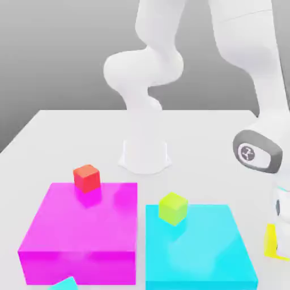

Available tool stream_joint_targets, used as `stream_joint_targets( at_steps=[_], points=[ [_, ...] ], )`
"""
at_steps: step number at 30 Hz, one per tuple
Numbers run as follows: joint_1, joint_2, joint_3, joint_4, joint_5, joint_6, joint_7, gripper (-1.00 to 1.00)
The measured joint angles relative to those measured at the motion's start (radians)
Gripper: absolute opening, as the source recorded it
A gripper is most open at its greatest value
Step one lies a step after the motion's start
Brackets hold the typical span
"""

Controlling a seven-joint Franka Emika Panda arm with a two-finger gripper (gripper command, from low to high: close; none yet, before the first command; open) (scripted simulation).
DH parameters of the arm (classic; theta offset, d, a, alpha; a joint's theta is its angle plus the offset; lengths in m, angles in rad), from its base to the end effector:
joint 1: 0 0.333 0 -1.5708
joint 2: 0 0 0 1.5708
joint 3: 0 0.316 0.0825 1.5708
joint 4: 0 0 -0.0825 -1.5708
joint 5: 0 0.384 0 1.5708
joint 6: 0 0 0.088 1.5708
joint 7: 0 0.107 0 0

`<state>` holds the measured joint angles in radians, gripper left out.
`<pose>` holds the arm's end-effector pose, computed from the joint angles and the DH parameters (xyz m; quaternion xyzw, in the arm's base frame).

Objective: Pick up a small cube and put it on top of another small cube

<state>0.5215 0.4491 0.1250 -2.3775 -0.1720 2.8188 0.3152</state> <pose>0.3882 0.3093 0.1367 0.9711 0.2388 -0.0001 0.0001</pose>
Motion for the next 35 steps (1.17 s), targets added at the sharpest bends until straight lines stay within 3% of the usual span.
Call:
stream_joint_targets(
  at_steps=[3,8,20,24,25,31,35],
  points=[
    [0.0,-0.001,0.0,0.0,0.0,-0.001,0.0,-1.0],
    [-0.039,-0.15,0.035,-0.027,0.061,-0.122,-0.042,-1.0],
    [-0.377,-0.18,-0.244,0.07,0.225,-0.255,-0.009,-1.0],
    [-0.486,-0.118,-0.317,0.118,0.291,-0.242,-0.009,-1.0],
    [-0.522,-0.07,-0.324,0.14,0.319,-0.218,-0.015,1.0],
    [-0.547,-0.035,-0.329,0.158,0.339,-0.201,-0.019,1.0],
    [-0.548,-0.114,-0.363,0.168,0.308,-0.287,0.012,1.0]
  ],
)
